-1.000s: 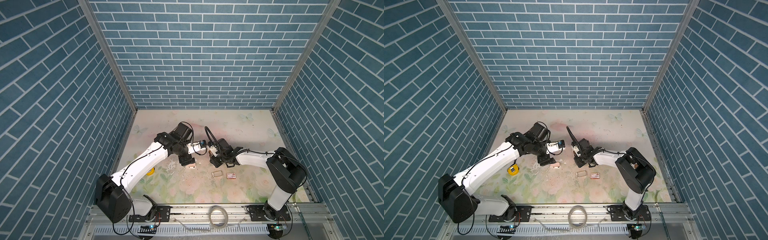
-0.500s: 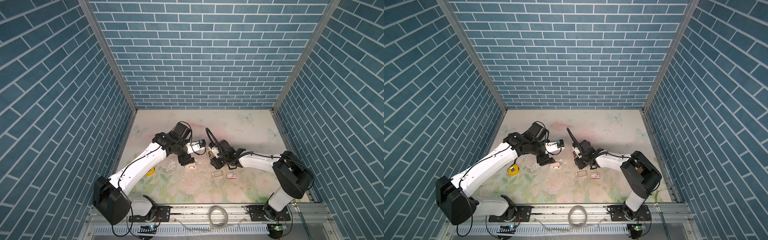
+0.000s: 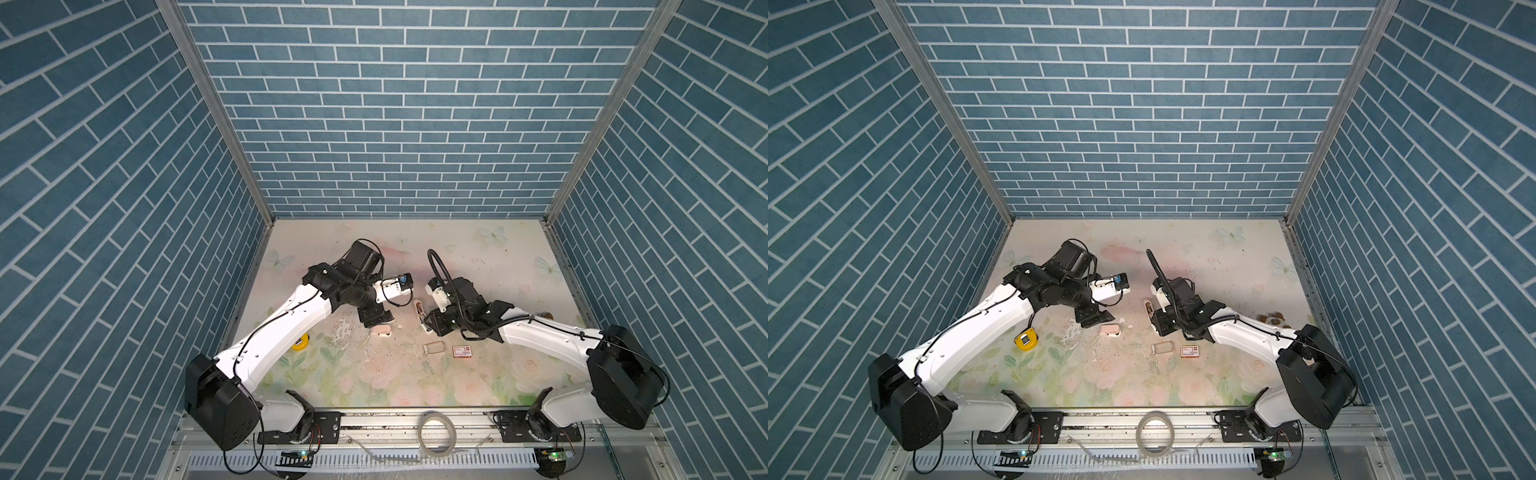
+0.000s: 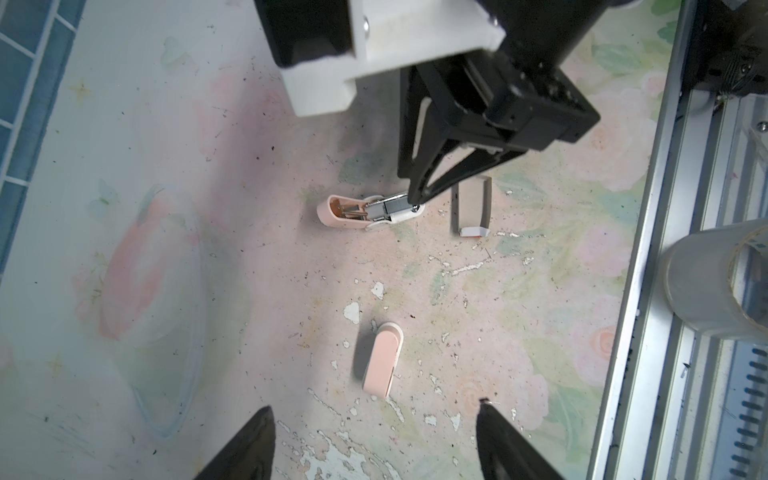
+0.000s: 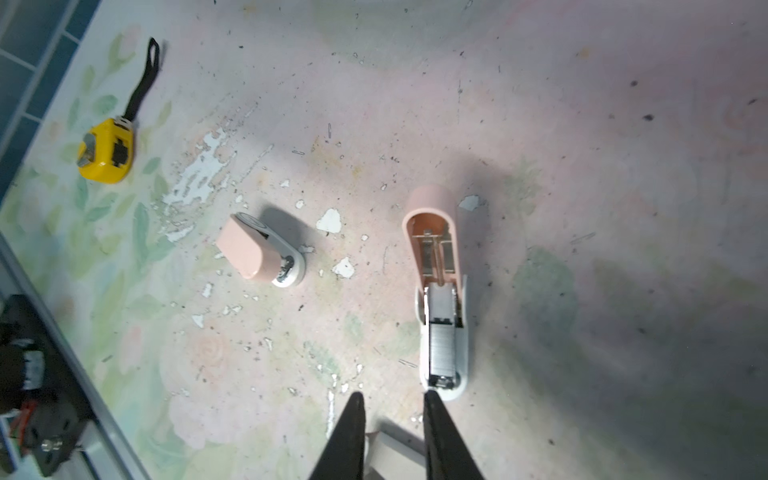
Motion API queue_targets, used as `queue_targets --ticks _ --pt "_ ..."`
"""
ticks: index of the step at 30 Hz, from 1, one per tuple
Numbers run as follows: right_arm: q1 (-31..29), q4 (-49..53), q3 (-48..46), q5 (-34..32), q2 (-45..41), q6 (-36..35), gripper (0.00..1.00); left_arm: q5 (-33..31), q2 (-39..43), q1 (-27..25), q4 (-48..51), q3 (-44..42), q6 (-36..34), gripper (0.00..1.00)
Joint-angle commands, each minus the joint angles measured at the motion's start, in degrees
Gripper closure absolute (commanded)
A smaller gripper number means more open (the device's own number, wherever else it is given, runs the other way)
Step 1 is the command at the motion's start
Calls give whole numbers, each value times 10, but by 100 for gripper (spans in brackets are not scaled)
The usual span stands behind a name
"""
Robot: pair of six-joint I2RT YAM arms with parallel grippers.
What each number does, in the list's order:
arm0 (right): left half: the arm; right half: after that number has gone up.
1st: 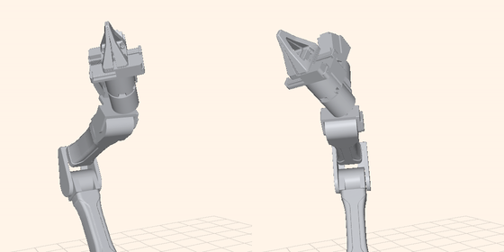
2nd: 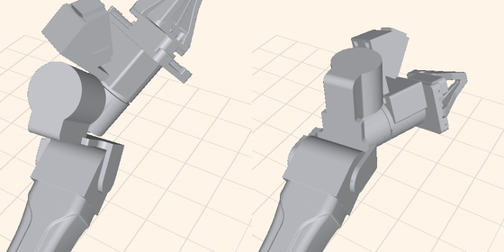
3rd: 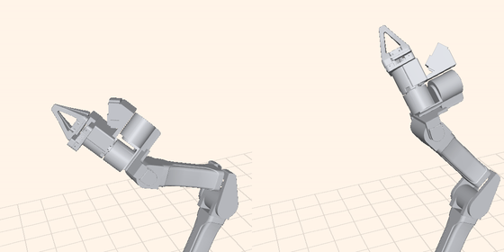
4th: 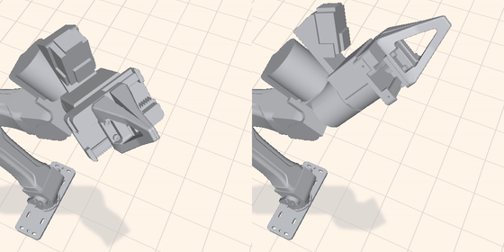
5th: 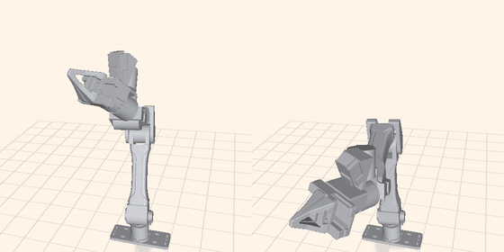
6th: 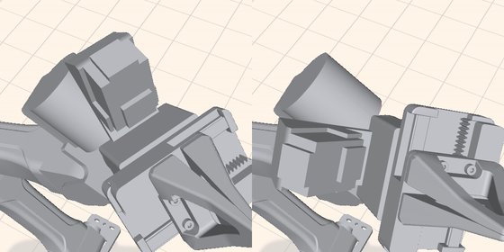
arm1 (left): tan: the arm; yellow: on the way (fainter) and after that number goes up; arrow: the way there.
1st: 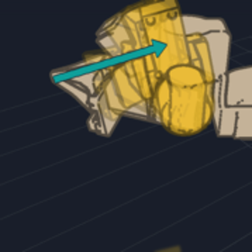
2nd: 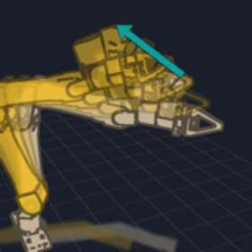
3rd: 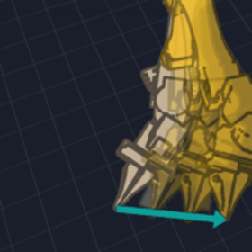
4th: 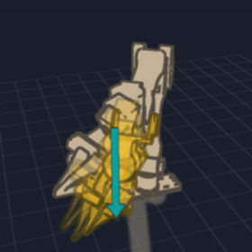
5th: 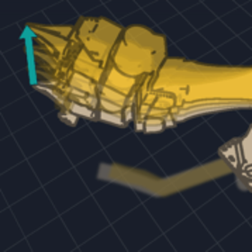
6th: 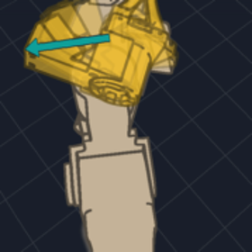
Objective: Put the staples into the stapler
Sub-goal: 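Lift the loaded open pink stapler with the right gripper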
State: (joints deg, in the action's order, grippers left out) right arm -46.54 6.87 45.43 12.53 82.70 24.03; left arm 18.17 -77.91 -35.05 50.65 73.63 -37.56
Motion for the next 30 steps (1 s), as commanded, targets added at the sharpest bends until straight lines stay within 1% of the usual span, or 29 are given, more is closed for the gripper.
queue_targets --ticks 1,5,8,12,30 --pt "1 -80 -20 74 21 97 76 18 -18 3 -22 20 24 23" --pt "1 -107 -18 77 60 118 78 30 -31 3 -33 27 35 23" --pt "3 -114 -12 91 89 121 79 34 -41 3 -33 32 37 23" --pt "11 -117 -16 92 113 121 80 40 -46 3 -33 34 39 23" --pt "48 -72 -30 78 129 83 79 49 -52 3 -46 27 42 23"
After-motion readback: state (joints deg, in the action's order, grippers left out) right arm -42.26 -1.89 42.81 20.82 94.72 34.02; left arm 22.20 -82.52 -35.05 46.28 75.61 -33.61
